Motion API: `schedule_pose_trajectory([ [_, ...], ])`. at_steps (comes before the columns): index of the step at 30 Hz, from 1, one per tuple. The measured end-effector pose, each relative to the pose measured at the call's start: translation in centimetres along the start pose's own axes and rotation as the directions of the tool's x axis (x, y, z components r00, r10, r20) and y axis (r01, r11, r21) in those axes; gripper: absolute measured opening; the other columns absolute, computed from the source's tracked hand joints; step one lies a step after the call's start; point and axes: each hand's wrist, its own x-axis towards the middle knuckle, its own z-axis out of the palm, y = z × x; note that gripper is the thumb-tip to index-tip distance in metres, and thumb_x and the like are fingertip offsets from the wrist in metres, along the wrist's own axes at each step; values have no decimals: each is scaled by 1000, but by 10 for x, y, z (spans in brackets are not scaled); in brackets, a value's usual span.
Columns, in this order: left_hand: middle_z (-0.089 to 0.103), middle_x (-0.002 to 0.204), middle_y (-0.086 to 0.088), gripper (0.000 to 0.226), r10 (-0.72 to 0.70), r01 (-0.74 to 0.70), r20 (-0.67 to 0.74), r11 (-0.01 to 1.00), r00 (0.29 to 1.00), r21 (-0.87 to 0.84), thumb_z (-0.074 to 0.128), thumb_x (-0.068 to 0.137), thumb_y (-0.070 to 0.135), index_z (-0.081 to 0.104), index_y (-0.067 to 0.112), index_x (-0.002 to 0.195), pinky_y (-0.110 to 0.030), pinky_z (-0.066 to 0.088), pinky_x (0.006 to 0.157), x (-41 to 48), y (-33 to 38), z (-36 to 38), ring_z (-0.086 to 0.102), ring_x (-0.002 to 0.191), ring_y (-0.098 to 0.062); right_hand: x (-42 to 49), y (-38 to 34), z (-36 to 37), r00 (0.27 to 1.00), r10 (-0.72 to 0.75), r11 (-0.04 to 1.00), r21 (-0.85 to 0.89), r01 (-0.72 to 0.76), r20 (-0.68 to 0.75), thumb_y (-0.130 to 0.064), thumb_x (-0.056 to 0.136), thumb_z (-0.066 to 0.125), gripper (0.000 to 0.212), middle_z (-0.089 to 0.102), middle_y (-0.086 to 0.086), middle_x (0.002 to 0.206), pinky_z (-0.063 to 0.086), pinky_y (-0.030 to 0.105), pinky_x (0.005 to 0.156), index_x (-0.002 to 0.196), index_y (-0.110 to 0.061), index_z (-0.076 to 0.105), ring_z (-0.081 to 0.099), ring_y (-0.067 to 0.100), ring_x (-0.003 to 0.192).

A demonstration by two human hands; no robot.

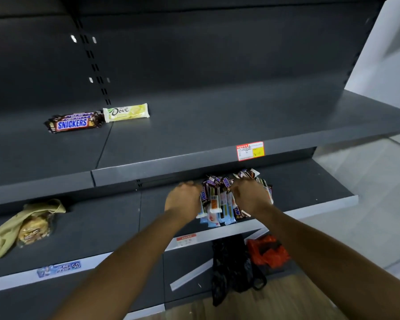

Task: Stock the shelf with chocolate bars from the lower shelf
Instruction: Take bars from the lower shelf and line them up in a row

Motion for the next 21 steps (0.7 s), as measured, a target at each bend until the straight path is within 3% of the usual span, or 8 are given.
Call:
schedule_pose_trajectory([
  [6, 64, 108, -11, 22, -46, 52, 120, 997, 992, -50, 48, 90, 21, 59, 16, 108, -37, 51, 75, 43, 20, 56, 61, 96, -30, 22, 57, 36, 990, 123, 992, 2, -123, 74, -10, 85, 47, 17, 68, 12, 91, 46, 29, 64, 91, -12, 63, 64, 30, 85],
  [15, 63, 111, -11, 33, -145, 162, 296, 986, 944, -34, 47, 94, 36, 57, 13, 116, -33, 48, 73, 78, 22, 145, 60, 99, -28, 48, 108, 102, 947, 259, 955, 96, -280, 188, -22, 88, 54, 21, 68, 13, 98, 48, 29, 72, 101, -8, 63, 63, 29, 93],
  [21, 65, 104, -13, 40, -239, 264, 249, 962, 939, -75, 35, 98, 43, 59, 14, 110, -33, 49, 71, 107, 25, 170, 61, 93, -29, 78, 124, 124, 948, 296, 945, 111, -309, 117, -28, 93, 45, 30, 56, 16, 110, 42, 35, 88, 109, -6, 57, 47, 32, 110],
])
